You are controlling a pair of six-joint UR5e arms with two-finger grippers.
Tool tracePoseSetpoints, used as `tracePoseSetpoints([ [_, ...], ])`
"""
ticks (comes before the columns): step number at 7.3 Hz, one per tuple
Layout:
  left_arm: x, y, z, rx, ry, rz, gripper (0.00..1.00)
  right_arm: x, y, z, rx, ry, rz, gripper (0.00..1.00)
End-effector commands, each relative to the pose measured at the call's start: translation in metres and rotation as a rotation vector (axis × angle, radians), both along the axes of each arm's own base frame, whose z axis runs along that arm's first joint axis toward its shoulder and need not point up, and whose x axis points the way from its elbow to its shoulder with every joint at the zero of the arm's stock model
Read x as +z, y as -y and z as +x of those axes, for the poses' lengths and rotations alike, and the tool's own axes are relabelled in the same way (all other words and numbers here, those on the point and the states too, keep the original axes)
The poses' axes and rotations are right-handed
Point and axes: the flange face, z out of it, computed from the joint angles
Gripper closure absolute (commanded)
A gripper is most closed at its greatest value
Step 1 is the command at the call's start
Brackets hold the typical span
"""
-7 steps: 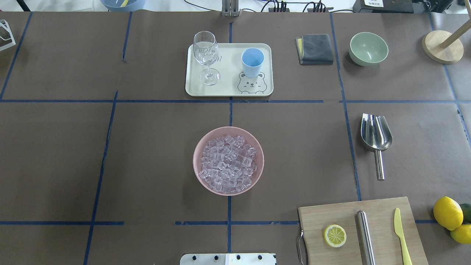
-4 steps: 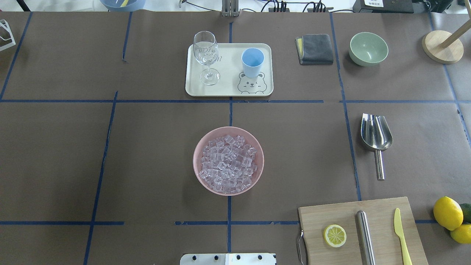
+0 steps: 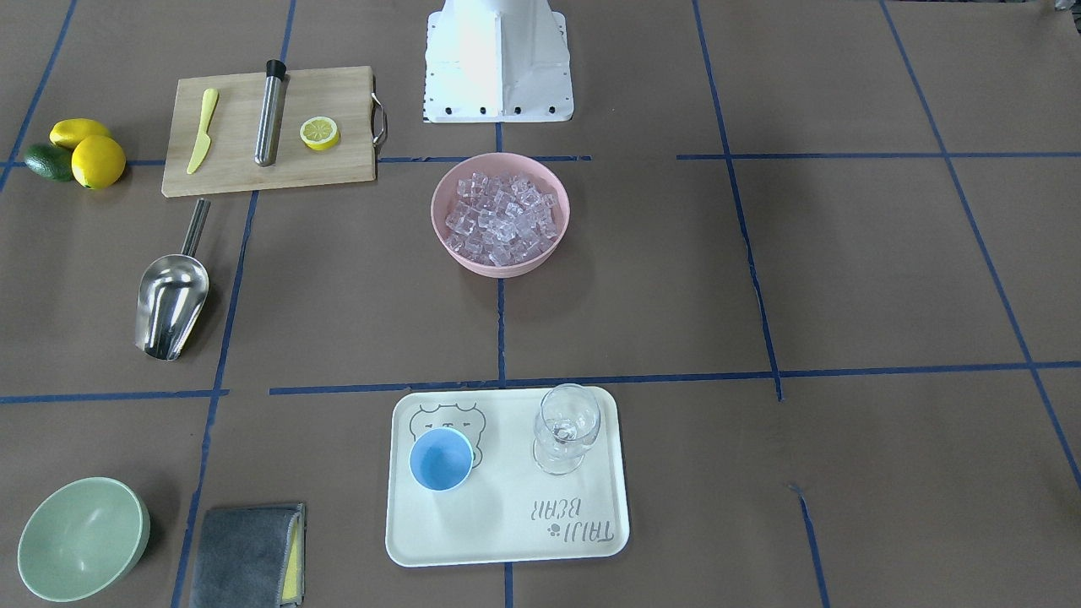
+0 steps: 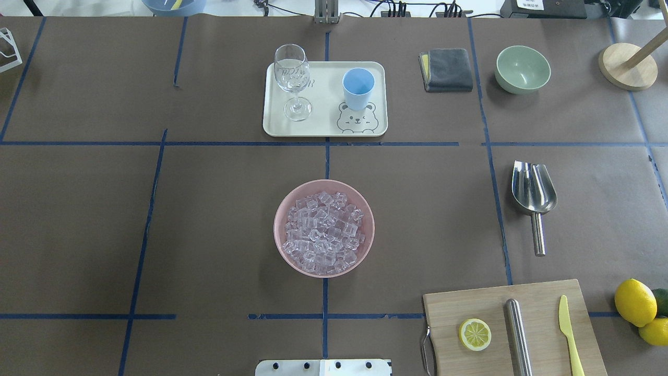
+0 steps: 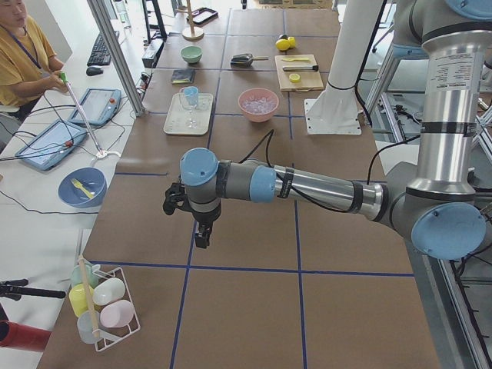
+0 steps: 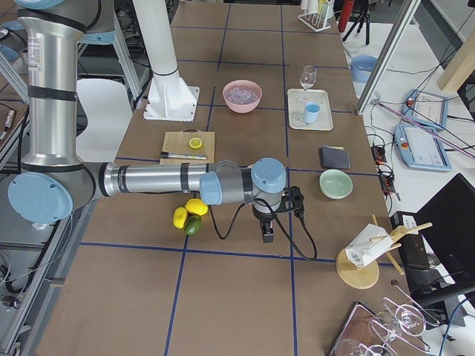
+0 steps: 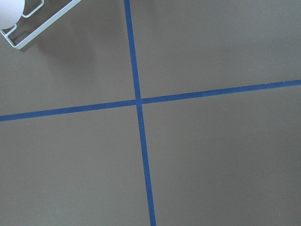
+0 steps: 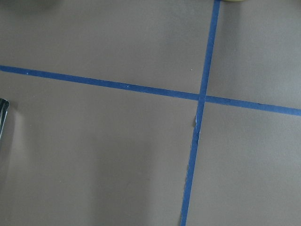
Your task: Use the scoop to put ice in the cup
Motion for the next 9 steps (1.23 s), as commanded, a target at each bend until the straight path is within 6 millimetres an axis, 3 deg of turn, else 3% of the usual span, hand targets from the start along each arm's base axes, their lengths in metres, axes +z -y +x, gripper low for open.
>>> tracePoseSetpoints([
  [1, -0.034, 0.008, 0.068, 0.136, -0.024, 0.224, 0.0, -0.005, 0.0, -0.006, -0.012, 0.008, 0.061, 0.0],
  [2, -0.049, 0.007, 0.105, 0.207, -0.052, 0.336, 0.0, -0.01, 0.001, -0.022, -0.04, 0.013, 0.096, 0.0],
  [3, -0.072, -0.004, 0.16, 0.313, -0.111, 0.414, 0.0, -0.013, 0.001, -0.027, -0.052, 0.016, 0.123, 0.0],
  [4, -0.099, -0.006, 0.192, 0.37, -0.147, 0.503, 0.0, -0.013, 0.0, -0.032, -0.062, 0.019, 0.145, 0.0],
  [6, -0.147, -0.01, 0.234, 0.44, -0.213, 0.678, 0.0, -0.015, 0.0, -0.038, -0.072, 0.02, 0.147, 0.0],
  [7, -0.176, -0.018, 0.272, 0.496, -0.269, 0.8, 0.0, -0.022, 0.0, -0.038, -0.071, 0.023, 0.155, 0.0],
  [9, -0.21, -0.023, 0.34, 0.586, -0.354, 0.904, 0.0, -0.046, 0.0, -0.043, 0.002, 0.053, 0.098, 0.0],
])
